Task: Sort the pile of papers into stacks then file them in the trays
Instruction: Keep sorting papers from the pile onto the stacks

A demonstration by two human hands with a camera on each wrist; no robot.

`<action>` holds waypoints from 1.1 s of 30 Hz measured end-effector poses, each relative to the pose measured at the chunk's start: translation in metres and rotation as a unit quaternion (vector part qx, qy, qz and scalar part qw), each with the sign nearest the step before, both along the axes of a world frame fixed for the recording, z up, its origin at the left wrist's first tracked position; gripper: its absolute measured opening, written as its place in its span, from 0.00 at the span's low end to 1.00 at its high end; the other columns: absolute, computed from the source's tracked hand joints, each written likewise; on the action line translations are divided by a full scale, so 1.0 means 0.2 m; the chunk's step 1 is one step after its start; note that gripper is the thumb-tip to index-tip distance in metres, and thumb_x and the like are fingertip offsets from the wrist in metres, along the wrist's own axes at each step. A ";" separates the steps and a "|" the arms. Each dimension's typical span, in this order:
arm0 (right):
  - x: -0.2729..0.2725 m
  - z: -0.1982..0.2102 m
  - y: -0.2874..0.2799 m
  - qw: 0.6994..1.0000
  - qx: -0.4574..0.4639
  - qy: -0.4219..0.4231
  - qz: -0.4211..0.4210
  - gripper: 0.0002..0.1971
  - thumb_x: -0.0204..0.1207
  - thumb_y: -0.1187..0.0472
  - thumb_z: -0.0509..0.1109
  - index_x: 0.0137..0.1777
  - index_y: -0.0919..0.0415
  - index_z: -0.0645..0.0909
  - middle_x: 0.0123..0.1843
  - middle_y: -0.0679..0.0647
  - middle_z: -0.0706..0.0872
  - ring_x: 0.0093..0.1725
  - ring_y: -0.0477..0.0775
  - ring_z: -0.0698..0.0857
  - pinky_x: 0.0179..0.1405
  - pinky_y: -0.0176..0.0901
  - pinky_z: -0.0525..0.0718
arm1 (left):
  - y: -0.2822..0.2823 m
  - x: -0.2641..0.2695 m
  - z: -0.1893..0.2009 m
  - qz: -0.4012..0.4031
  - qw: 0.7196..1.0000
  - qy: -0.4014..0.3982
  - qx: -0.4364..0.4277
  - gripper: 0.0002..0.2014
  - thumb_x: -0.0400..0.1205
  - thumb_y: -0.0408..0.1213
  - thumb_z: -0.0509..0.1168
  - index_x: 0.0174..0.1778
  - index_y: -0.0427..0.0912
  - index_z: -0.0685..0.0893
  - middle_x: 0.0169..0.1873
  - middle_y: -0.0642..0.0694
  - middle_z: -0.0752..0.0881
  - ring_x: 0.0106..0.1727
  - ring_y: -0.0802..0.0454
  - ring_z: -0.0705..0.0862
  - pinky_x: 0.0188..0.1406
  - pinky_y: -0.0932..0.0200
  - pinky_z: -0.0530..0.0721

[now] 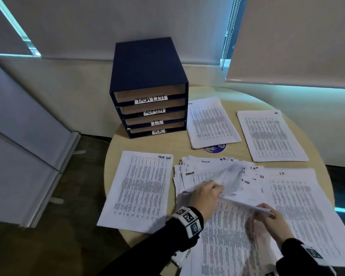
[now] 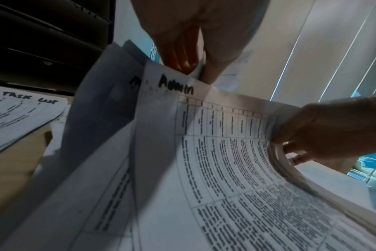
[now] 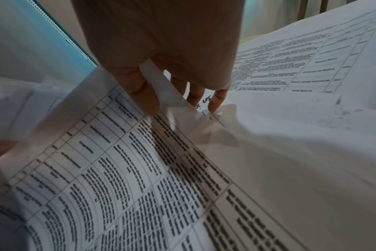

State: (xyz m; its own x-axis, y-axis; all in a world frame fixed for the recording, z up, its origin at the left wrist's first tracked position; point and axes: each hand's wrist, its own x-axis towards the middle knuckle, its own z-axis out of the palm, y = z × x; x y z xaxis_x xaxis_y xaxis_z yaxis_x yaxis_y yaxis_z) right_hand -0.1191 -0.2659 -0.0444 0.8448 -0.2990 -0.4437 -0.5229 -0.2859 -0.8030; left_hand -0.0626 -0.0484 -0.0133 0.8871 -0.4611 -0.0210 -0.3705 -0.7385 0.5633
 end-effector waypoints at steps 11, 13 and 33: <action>0.00 0.00 0.01 1.000 -0.007 -0.005 0.007 0.11 0.74 0.77 0.62 0.32 0.67 0.77 0.27 0.55 0.81 0.36 0.55 0.77 0.38 0.45 0.69 | 0.01 0.02 -0.03 -0.017 0.997 0.009 0.074 0.22 0.85 0.28 0.59 0.77 0.42 0.71 0.74 0.41 0.73 0.71 0.46 0.73 0.71 0.52 0.75; 0.00 0.01 0.02 1.000 -0.007 -0.010 0.008 0.12 0.75 0.77 0.61 0.31 0.66 0.77 0.26 0.53 0.81 0.35 0.55 0.77 0.38 0.44 0.70 | 0.01 0.01 -0.02 -0.017 0.997 0.014 0.077 0.23 0.85 0.28 0.58 0.78 0.42 0.69 0.75 0.41 0.71 0.72 0.45 0.72 0.73 0.51 0.74; 0.00 0.02 0.04 1.000 -0.004 -0.018 0.008 0.11 0.78 0.75 0.61 0.34 0.71 0.78 0.23 0.49 0.83 0.34 0.55 0.80 0.36 0.42 0.71 | 0.16 0.18 -0.10 0.207 0.962 0.173 -0.037 0.18 0.89 0.47 0.52 0.74 0.48 0.70 0.58 0.45 0.87 0.51 0.50 0.87 0.50 0.57 0.85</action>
State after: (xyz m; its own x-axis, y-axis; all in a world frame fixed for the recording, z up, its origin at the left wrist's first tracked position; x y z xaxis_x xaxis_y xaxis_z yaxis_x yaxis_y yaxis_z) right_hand -0.1201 -0.2574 -0.0412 0.8650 -0.2892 -0.4101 -0.4887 -0.3004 -0.8191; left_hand -0.0259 -0.0157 -0.0343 0.9407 -0.0822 -0.3291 0.1657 -0.7351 0.6574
